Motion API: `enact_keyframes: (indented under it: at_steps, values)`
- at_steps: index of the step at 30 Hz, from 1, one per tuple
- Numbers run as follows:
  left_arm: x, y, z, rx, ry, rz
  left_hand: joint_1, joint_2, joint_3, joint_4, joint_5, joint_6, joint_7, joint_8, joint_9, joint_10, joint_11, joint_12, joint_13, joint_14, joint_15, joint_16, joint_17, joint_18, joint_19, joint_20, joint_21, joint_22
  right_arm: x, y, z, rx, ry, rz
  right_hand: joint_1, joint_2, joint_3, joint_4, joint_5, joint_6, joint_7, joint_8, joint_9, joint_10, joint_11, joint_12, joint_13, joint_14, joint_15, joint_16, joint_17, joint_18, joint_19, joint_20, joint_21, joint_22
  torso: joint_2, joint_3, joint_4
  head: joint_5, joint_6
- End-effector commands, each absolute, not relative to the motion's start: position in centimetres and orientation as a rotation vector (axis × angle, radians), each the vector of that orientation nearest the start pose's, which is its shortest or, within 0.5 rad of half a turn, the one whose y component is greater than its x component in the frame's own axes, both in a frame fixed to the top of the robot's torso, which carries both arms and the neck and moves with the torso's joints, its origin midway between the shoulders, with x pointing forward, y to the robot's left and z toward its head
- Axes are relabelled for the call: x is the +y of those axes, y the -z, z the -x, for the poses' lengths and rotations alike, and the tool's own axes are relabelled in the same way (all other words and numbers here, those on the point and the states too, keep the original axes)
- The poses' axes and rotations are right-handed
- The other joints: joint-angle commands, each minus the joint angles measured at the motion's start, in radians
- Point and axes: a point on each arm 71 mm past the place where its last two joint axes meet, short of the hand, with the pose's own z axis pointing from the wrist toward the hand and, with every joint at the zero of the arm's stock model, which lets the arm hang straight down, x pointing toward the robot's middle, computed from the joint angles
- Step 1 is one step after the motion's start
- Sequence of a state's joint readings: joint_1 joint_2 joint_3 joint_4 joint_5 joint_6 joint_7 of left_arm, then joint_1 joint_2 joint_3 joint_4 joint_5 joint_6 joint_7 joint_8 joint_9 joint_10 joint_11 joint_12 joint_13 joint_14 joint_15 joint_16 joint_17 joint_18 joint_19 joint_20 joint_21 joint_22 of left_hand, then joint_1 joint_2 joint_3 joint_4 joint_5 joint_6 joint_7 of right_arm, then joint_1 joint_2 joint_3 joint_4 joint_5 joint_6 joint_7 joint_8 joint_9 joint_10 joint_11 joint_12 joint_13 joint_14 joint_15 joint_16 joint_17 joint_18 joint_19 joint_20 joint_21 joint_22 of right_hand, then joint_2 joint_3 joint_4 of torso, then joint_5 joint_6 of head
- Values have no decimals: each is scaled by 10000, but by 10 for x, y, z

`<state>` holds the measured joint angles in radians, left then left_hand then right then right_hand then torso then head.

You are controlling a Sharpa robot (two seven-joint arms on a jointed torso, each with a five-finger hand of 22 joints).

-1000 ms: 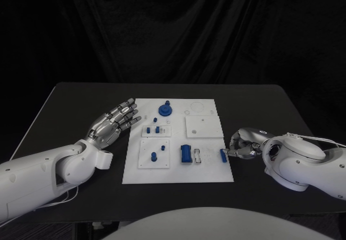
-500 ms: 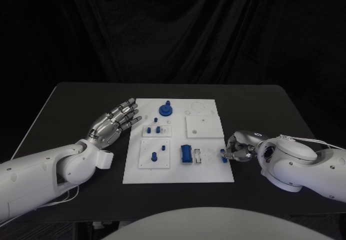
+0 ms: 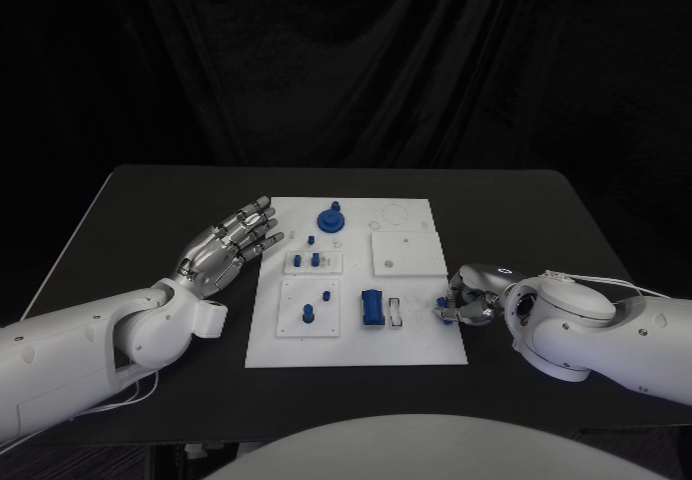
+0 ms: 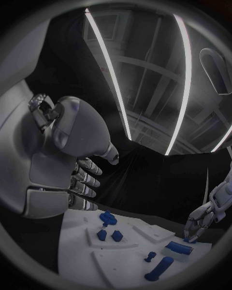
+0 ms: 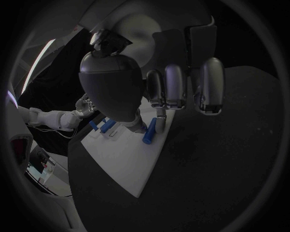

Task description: Assemble the parts on the task board

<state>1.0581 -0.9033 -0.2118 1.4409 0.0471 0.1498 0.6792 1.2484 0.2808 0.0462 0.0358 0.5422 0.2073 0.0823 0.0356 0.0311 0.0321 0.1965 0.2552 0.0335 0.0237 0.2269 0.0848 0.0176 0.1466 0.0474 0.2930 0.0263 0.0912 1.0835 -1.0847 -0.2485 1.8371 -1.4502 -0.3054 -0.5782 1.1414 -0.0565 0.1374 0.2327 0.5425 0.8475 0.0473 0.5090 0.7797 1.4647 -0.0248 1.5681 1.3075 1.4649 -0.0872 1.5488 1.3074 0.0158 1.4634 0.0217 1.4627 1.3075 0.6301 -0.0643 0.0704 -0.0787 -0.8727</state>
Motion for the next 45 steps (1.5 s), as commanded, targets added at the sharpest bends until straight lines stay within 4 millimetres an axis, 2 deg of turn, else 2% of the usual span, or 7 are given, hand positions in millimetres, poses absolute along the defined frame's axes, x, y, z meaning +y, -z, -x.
enact_keyframes:
  at_steps: [1,10,13,16,23,36,45]
  values:
    - [249,282,-430,14371,19350,11748,-46,-25,55,-7,56,-16,40,42,6,2,72,70,15,-13,57,11,10,-168,68,-14,52,-10,-252,293,-360,21521,-2141,-765,220,3,147,-95,305,39,62,-151,-188,1061,79,27,2633,923,67,-51,1947,162,580,67,-62,2207,7,4,-4,19,1]
    - [248,283,-429,14426,19404,11776,-49,-18,65,-7,56,-22,43,40,5,1,87,70,15,-15,55,7,8,-170,62,-16,48,-19,-241,306,-357,21734,-2120,-139,636,-91,527,-542,1055,94,76,-337,-413,1061,90,27,2633,916,75,-65,1912,165,574,77,-77,2203,5,8,4,43,1]
    - [248,283,-429,14435,19396,11787,-55,-8,83,-6,58,-18,49,40,6,2,117,81,16,-16,48,13,9,-172,63,-20,48,-19,-240,310,-356,21815,-2088,1,1129,-134,985,-1092,1917,100,94,-374,-469,1061,97,27,2633,910,75,-76,1884,169,565,72,-96,2197,0,7,-3,89,1]
    - [249,283,-429,14443,19380,11796,-55,-8,83,-6,58,-18,49,40,6,2,117,81,16,-16,48,13,9,-172,63,-20,48,-19,-239,312,-355,21807,-2132,40,1225,-242,1709,-1475,1208,105,147,-374,-496,1061,148,27,2633,910,112,-75,1885,167,566,97,-94,2199,2,1,-10,121,1]
    - [249,284,-429,14461,19380,11817,-60,-3,93,-6,57,-21,53,39,5,6,138,103,19,-17,45,14,9,-173,59,-20,46,-23,-236,311,-354,21636,-2792,-541,885,-416,2590,-1976,1568,185,157,-132,-362,1061,156,27,2633,926,130,-41,1962,146,606,124,-9,2230,14,8,-2,93,1]
    - [250,285,-428,14477,19346,11857,-71,5,122,-6,57,-24,59,37,5,21,195,174,29,-20,40,17,9,-173,57,-23,43,-28,-239,304,-344,22117,-5111,-4707,379,-370,2912,-2098,1735,192,90,155,-142,1061,101,27,2633,950,91,7,2066,137,633,98,41,2245,2,7,-18,181,1]
    - [249,285,-428,14500,19357,11860,-73,3,127,-7,57,-18,58,38,6,25,203,187,31,-20,40,18,9,-173,57,-23,44,-26,-228,297,-341,22339,-6084,-5559,123,-311,2982,-2076,1592,99,76,197,-92,1061,87,27,2633,935,76,-21,1984,158,604,81,-30,2216,-2,-10,31,132,1]
